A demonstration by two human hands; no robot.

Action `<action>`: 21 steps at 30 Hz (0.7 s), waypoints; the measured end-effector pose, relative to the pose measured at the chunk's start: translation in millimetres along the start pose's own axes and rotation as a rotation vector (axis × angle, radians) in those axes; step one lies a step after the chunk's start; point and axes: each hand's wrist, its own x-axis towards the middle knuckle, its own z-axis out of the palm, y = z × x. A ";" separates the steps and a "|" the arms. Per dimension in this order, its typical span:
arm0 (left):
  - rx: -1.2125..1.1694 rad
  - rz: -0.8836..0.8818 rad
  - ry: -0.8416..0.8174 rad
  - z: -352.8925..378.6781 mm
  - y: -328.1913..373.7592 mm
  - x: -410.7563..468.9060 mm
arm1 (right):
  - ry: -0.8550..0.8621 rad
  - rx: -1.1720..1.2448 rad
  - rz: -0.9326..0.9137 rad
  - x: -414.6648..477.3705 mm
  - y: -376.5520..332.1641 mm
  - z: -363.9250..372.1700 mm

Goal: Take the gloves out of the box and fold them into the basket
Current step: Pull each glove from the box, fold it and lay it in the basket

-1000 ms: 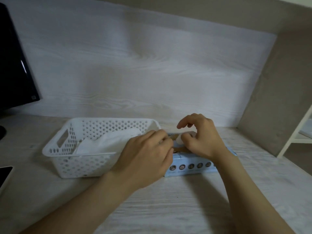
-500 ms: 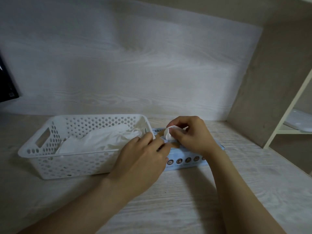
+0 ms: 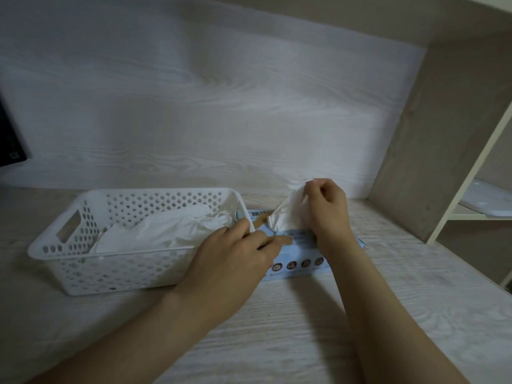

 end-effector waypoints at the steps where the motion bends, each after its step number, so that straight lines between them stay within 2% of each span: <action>1: -0.001 0.002 0.000 0.0 0.1 0.0 | 0.063 0.074 0.063 1.5 -1.1 -1.5; 5: 0.009 0.013 -0.004 1.3 -1.2 0.0 | 0.206 0.264 0.153 4.0 0.8 -1.8; 12: 0.012 0.023 -0.013 -0.8 -0.4 0.6 | 0.501 0.377 0.003 3.4 -15.3 -11.9; 15: 0.015 0.020 -0.011 -1.8 -0.2 -0.6 | 0.425 0.351 0.000 0.7 -20.3 -14.8; 19: 0.029 0.025 0.052 -7.9 0.5 -1.3 | 0.178 0.410 0.109 -5.2 -20.9 -2.9; 21: -0.010 -0.002 0.109 -14.9 2.5 -0.3 | 0.107 0.428 0.123 -9.0 -22.7 2.4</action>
